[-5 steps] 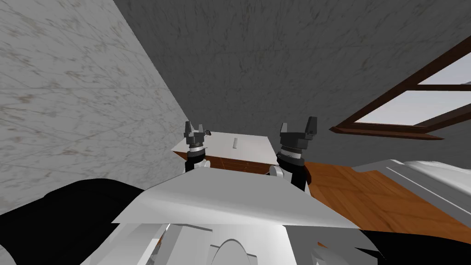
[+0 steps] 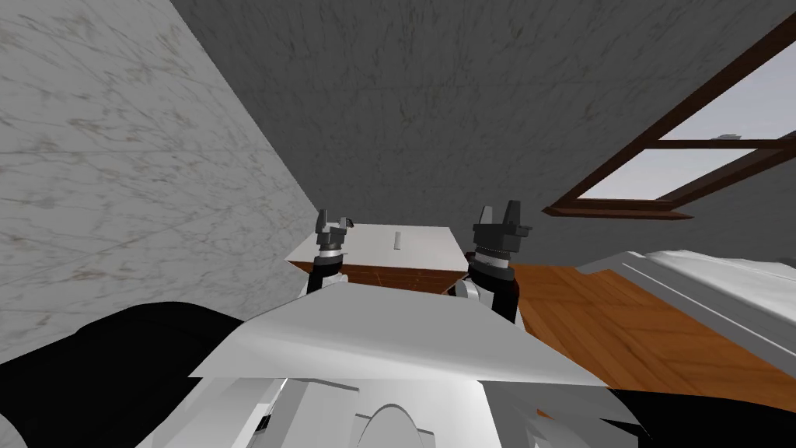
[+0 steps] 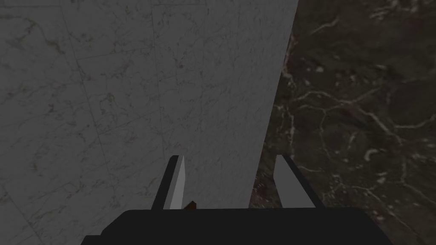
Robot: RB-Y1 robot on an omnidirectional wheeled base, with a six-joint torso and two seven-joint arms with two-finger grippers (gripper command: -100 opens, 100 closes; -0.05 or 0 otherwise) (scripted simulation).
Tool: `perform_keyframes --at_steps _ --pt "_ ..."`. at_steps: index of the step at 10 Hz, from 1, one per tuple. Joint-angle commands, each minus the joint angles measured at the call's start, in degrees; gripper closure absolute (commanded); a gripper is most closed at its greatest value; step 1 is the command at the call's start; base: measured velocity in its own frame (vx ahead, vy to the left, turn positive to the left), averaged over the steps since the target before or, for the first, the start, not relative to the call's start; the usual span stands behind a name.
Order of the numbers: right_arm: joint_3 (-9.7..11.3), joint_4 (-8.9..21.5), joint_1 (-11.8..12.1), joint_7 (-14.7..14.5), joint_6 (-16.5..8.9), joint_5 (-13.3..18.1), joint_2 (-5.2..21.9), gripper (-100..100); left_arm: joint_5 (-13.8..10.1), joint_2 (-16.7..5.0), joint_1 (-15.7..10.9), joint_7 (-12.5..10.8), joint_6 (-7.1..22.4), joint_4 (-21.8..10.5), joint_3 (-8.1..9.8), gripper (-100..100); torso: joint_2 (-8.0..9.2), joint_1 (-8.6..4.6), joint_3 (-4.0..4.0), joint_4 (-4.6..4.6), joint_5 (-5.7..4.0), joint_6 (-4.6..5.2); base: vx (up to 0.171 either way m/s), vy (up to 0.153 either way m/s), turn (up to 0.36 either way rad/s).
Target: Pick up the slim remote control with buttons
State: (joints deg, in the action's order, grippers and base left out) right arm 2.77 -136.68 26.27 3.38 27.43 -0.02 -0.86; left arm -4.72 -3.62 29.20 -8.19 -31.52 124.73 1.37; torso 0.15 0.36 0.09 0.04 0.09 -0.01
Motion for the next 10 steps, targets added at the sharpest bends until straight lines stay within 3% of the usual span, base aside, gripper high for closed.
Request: perform_keyframes --at_steps 1,3,4,5,6,7,8,9,10 --pt "0.00 0.00 0.00 0.00 0.00 0.00 0.00 0 -0.86 -1.86 0.17 -2.07 2.76 -0.72 1.65 -100 0.00 0.00 0.00 0.00 0.00 0.00 -0.044 0.052 -0.107" --pt "0.01 0.00 -0.01 0.00 0.00 0.00 0.00 0 -2.49 -4.83 0.77 -5.45 6.38 -2.90 4.56 -100 0.02 -0.06 0.01 0.00 -0.02 0.03 -0.054 0.074 -0.281" --pt "0.01 0.00 -0.01 0.00 0.00 0.00 0.00 0 -2.49 -4.83 0.77 -5.89 7.29 -2.90 4.56 -100 0.05 0.00 0.03 0.01 -0.01 0.03 -0.048 0.068 -0.091" --pt "0.00 0.00 0.00 0.00 0.00 0.00 0.00 0 -3.48 -6.35 1.11 -8.00 8.78 -4.19 6.25 -100 0.01 -0.05 0.01 0.01 -0.01 -0.01 -0.034 0.048 -0.196" --pt "0.01 0.00 -0.01 0.00 0.00 0.00 0.00 0 -3.48 -6.35 1.11 -8.00 9.85 -4.19 6.25 -100 -0.04 -0.09 -0.02 -0.01 -0.03 0.03 -0.029 0.042 -0.103" --pt "0.00 0.00 0.00 0.00 0.00 0.00 0.00 0 -4.59 -7.91 1.47 -10.21 11.87 -5.62 8.07 -100 -0.07 -0.14 -0.04 -0.01 -0.03 0.00 -0.039 0.036 -0.199" --pt "0.01 0.00 0.00 0.00 0.00 0.00 0.00 0 -4.59 -7.91 1.47 -10.21 12.58 -5.62 8.07 -100 -0.05 -0.16 -0.03 -0.01 -0.04 0.02 -0.033 0.031 -0.125" --pt "0.00 0.00 0.00 0.00 0.00 0.00 0.00 0 -5.81 -9.48 1.86 -12.51 14.42 -7.20 10.00 -100 -0.08 -0.20 -0.04 -0.01 -0.05 0.00 -0.032 0.031 -0.240" --pt "0.01 0.00 0.00 0.00 0.00 0.00 0.00 0 -5.81 -9.48 1.86 -12.51 15.47 -7.20 10.00 -100 -0.06 -0.19 -0.04 -0.01 -0.05 0.02 -0.028 0.029 -0.133"
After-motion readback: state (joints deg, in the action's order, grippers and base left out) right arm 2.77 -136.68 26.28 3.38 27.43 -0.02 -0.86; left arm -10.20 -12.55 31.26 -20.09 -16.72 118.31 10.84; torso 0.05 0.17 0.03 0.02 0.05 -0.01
